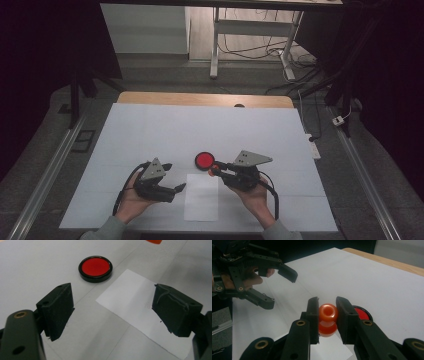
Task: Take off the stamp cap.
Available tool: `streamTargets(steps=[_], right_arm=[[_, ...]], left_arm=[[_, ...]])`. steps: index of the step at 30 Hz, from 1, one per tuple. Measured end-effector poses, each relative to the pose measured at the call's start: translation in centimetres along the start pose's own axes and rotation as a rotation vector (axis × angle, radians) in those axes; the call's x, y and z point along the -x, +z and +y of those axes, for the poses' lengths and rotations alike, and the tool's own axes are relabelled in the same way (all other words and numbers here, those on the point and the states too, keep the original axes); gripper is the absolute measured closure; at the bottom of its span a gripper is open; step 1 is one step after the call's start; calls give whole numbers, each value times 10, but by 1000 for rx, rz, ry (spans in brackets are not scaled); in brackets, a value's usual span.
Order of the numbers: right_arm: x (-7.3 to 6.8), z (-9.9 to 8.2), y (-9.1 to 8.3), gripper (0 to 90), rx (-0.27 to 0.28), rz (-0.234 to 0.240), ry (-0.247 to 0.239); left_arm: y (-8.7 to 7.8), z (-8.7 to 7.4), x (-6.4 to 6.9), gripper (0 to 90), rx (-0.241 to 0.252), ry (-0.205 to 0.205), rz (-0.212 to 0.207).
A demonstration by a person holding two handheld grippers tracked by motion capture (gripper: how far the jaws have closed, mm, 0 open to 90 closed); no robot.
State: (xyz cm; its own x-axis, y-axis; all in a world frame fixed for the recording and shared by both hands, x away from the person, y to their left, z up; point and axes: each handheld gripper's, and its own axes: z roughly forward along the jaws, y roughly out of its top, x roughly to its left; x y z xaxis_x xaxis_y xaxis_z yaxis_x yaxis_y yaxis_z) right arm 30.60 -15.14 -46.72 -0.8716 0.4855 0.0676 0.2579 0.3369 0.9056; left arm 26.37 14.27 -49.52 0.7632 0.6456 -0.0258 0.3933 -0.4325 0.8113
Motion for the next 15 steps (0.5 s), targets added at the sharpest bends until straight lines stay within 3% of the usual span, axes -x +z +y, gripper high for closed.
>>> streamTargets(steps=[15], right_arm=[[0, 0, 0, 734, 2, 2, -2]], left_arm=[[11, 11, 7, 179, -2, 23, -25]])
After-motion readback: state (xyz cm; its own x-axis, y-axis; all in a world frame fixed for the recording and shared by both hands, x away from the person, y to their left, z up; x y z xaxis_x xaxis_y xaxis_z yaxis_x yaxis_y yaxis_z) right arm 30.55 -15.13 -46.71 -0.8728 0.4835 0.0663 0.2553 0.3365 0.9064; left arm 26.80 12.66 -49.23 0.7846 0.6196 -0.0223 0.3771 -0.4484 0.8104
